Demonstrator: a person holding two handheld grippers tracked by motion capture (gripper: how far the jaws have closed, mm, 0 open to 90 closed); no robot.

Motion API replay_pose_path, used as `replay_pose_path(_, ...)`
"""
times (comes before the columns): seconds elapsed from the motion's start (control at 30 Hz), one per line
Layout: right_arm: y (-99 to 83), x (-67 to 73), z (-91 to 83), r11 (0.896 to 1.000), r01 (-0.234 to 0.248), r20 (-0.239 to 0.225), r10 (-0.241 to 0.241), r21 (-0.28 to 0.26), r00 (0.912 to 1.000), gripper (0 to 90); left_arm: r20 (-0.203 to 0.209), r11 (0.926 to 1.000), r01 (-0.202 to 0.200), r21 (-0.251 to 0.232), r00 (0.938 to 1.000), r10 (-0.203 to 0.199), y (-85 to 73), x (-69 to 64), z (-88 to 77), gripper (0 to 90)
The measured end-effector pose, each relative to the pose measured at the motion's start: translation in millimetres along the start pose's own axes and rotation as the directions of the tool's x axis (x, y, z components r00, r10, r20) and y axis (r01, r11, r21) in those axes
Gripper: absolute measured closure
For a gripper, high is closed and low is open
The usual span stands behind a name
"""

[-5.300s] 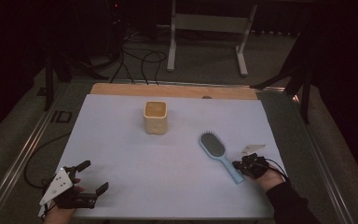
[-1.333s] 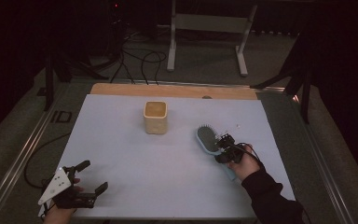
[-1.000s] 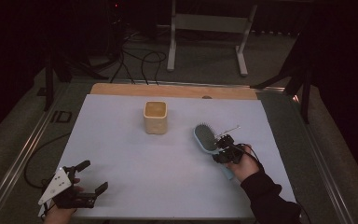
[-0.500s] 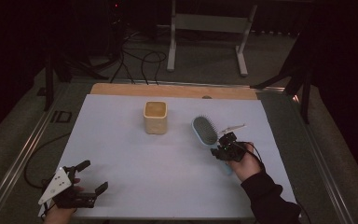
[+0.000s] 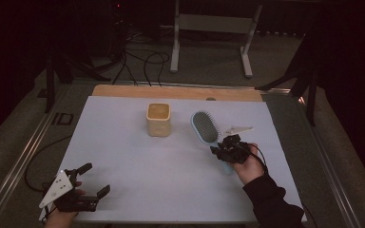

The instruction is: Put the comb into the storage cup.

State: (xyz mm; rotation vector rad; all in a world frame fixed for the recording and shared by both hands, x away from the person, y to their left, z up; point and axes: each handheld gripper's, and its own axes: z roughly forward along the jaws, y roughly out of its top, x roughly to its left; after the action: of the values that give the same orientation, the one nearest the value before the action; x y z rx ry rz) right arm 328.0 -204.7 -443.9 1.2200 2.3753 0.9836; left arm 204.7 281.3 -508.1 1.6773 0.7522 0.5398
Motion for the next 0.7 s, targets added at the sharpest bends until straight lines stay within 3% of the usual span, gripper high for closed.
replay_pose_path(0.43,15.5,10.8,-3.2,0.997,0.027,-0.029,-0.029,-0.078,0.9992,70.4,-0.001,1.0,0.0,0.0,1.0,0.0,0.0,0.1,0.0,0.0)
replay_pose_path(0.7,29.8,16.5,-1.5,0.991,0.026,-0.069,-0.035,-0.132,0.997,70.3,0.0,1.0,0.003,0.0,1.0,-0.003,-0.2,0.4,-0.1,0.0)
